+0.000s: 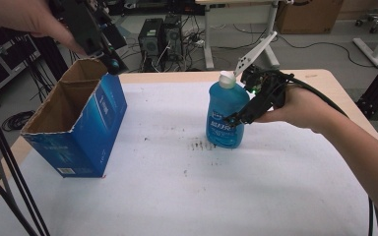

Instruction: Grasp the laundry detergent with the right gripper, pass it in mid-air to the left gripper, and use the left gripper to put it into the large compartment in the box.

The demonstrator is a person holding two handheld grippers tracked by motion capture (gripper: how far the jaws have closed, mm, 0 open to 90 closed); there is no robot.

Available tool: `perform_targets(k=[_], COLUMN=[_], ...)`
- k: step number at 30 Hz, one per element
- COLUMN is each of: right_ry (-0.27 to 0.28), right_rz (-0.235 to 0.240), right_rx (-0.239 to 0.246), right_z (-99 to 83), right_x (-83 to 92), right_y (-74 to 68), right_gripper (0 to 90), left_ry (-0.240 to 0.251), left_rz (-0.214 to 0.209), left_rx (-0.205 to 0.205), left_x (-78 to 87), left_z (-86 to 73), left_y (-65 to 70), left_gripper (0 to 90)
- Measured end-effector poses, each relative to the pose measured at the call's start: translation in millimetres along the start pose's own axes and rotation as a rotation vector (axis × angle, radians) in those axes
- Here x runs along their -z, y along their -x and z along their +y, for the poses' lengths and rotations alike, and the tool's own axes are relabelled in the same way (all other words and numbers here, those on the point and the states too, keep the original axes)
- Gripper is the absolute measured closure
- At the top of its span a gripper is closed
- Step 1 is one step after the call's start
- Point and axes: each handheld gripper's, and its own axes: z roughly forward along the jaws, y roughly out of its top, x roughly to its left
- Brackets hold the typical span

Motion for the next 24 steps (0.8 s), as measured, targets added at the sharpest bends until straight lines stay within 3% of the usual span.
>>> perform_targets(k=[24], right_ry=[0.029], right_rz=[-0.009], right_rx=[-0.001], right_z=[-4.8], right_x=[-2.3], right_y=[-2.3], right_gripper=[28.2], left_ry=[-0.006], left_rz=[0.0], left_rx=[-0.004], left_x=[-0.5], left_z=[0.6], left_y=[0.7], left_gripper=[19.5])
